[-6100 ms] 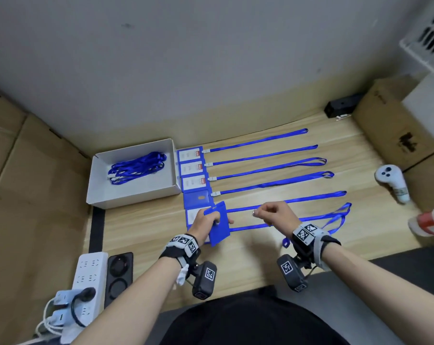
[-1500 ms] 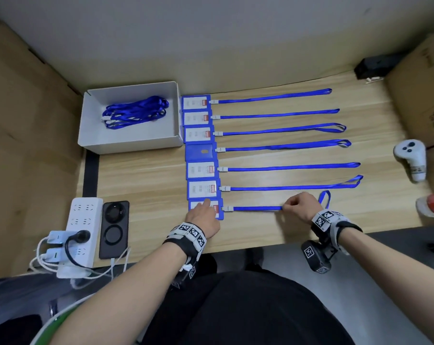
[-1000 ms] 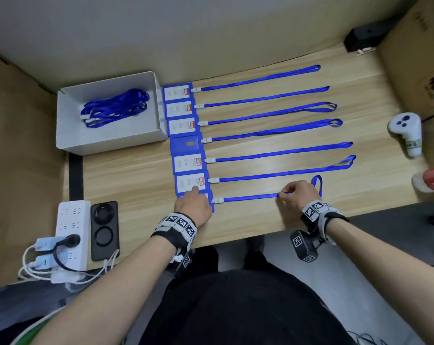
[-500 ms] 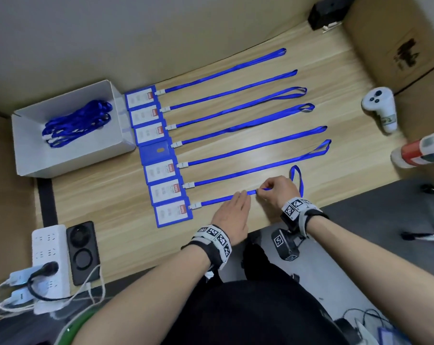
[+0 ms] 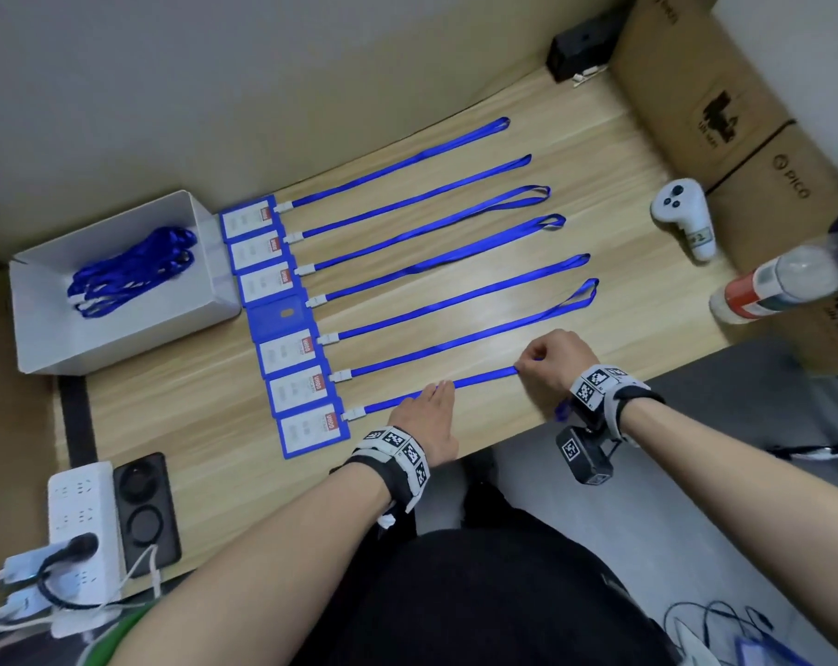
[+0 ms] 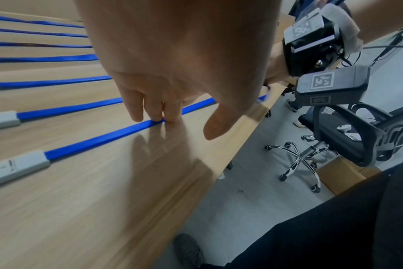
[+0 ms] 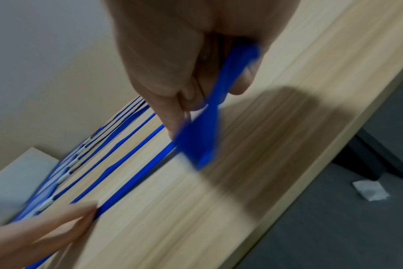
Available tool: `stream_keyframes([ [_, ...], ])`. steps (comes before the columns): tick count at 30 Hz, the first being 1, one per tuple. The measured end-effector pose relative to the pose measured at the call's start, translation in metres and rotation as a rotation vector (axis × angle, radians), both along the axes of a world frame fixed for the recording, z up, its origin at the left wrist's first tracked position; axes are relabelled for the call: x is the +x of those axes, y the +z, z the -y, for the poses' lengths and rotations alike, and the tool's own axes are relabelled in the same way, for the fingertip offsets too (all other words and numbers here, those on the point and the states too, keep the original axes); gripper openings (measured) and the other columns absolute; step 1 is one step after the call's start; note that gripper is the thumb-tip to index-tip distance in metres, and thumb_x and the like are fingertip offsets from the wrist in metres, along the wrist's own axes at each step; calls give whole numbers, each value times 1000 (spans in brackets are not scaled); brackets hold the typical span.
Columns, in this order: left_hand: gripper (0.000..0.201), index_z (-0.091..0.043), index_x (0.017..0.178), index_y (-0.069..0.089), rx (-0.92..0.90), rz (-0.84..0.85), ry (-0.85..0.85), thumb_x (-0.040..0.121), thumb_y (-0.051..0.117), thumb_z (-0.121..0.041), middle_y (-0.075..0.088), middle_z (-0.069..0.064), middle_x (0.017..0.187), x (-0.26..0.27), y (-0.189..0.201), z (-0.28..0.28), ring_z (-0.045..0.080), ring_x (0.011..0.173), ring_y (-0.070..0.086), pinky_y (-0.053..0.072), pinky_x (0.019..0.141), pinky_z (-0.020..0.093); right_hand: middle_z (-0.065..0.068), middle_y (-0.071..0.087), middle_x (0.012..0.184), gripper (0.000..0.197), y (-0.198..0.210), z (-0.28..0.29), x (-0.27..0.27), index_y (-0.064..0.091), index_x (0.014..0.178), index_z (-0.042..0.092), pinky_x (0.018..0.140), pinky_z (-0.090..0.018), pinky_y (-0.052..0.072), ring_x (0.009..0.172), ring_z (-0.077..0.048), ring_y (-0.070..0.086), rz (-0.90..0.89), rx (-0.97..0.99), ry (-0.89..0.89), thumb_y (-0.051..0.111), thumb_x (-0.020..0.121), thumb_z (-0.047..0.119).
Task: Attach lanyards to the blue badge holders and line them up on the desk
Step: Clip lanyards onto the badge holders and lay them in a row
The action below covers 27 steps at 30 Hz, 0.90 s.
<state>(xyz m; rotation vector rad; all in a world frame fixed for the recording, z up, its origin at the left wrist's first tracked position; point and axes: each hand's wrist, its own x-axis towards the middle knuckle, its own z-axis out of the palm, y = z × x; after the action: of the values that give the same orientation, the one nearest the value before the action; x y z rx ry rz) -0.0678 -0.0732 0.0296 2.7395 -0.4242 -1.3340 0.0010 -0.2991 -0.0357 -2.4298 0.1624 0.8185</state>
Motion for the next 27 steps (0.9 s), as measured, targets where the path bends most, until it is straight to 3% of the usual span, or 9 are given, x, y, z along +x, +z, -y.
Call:
stream_keyframes([
  [4,71,-11,154,11,13,-14,-5,92,44,-23,4,7,165,2,-1,5,30,134,44,43,100,41,7,73,82,15,3,29,8,75,74,25,75,-34,58,79,-15,67,15,-47,-3,69,80,38],
  [8,73,-13,154,12,32,-32,-14,91,45,-26,4,6,165,4,-8,5,28,138,40,44,99,42,9,71,80,17,1,42,9,73,76,26,74,-32,56,78,-17,66,39,-85,-42,70,81,41],
  [13,57,-9,146,29,41,7,-74,93,41,-27,24,11,160,11,-11,10,30,134,42,43,100,43,10,69,79,19,-7,45,3,70,73,26,70,-30,53,78,-16,64,85,-81,-83,71,80,44],
  [16,35,-8,122,48,39,117,-172,96,38,-28,56,15,128,18,-7,14,33,105,58,42,77,38,10,68,80,20,-9,47,2,69,74,26,69,-29,50,78,-16,62,101,-88,-96,71,81,45],
  [18,28,-9,112,51,34,211,-213,96,38,-28,62,13,109,22,-6,19,34,94,59,36,70,35,10,68,80,20,-11,47,2,69,75,27,68,-28,50,77,-16,62,109,-97,-88,70,82,45],
  [20,30,-8,111,53,-34,262,-230,94,38,-27,61,12,110,24,-11,29,33,96,59,40,73,36,11,68,79,19,-13,48,3,68,74,27,66,-27,48,76,-16,63,110,-100,-84,71,81,45],
  [22,42,-6,127,51,-139,221,-237,92,41,-28,51,14,136,23,-23,44,34,112,56,47,89,40,11,67,77,20,-16,49,3,68,73,28,64,-27,48,75,-16,63,114,-104,-83,71,81,46],
  [24,60,-3,144,36,-194,147,-266,92,45,-31,24,14,159,22,-32,62,34,131,43,42,104,43,10,67,76,20,-18,49,2,68,73,27,64,-27,49,75,-17,63,124,-118,-85,71,80,46],
  [27,71,-3,152,20,-197,129,-260,92,47,-29,5,14,164,20,-38,83,30,147,21,30,116,41,9,68,77,20,-19,49,2,69,73,28,68,-29,51,76,-19,63,130,-128,-89,71,78,46],
])
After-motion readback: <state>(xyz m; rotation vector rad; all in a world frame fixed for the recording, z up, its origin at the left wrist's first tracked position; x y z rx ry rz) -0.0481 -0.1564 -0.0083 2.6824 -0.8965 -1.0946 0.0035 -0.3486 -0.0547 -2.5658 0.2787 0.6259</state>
